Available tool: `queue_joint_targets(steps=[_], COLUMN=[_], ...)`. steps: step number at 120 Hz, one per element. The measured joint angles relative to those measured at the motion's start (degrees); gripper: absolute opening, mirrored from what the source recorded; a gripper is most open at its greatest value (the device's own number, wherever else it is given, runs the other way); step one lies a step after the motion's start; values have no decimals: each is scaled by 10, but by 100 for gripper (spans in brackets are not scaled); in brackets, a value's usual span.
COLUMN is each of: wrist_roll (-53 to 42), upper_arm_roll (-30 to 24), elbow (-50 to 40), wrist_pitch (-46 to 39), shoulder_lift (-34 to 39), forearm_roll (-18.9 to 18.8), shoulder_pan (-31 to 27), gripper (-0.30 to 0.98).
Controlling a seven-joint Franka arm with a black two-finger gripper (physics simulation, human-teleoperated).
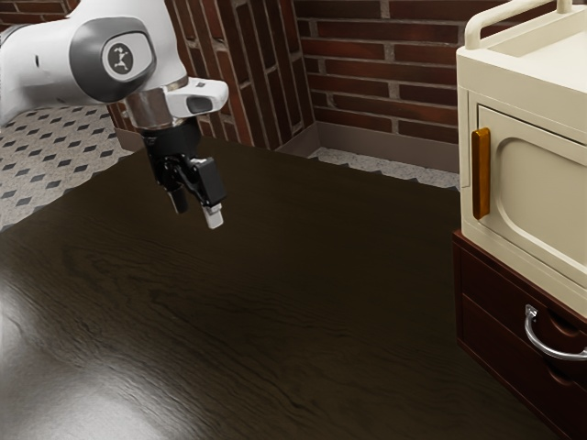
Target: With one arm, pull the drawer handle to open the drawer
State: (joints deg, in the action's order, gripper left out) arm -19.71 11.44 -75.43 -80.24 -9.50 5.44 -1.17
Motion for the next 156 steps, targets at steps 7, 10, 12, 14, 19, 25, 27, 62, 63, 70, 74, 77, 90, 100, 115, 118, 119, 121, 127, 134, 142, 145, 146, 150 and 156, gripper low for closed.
queue_joint_targets(steps=[7, 10, 12, 14, 19, 25, 27, 62, 63, 70, 74, 77, 90, 100, 115, 118, 119, 121, 127, 134, 142, 145, 146, 150, 156], wrist_roll=[1, 1, 1, 1, 1, 1, 1, -112, -115, -136, -147, -155, -186, -209, -251, -259, -261, -266, -279, -293, -309, -314, -316, -323, -332], upper_arm_roll=[-1, -1, -1, -1, 0, -1, 0, -179, -182, -195, -197, -198, -200, -207, -231, -232, -232, -233, -233, -234, -234, -234, -235, -235, -235], elbow=[0, 0, 0, 0, 0, 4, 16, 87, 87, 86, 85, 83, 79, 80, 83, 83, 83, 83, 83, 82, 80, 78, 77, 72, 54], wrist_pitch=[0, 0, 0, 0, 0, 2, 4, 8, 7, 4, 2, 2, 2, 0, -8, -9, -9, -10, -12, -14, -16, -17, -18, -21, -26], shoulder_lift=[0, 0, 0, 0, 0, 1, 3, 54, 54, 53, 52, 52, 50, 46, 41, 41, 41, 41, 41, 41, 41, 43, 43, 46, 58], forearm_roll=[0, 1, 1, 1, 2, 2, 2, 4, 1, -14, -19, -22, -34, -71, -104, -107, -107, -109, -113, -116, -112, -110, -110, -107, -104], shoulder_pan=[1, 0, 0, 0, -1, -1, 0, 113, 120, 162, 172, 172, 138, 141, 204, 210, 212, 213, 210, 202, 196, 196, 197, 200, 207], gripper=[69, 69, 69, 69, 69, 69, 68, 68, 68, 68, 68, 68, 68, 69, 68, 68, 68, 68, 68, 68, 68, 68, 68, 68, 68])
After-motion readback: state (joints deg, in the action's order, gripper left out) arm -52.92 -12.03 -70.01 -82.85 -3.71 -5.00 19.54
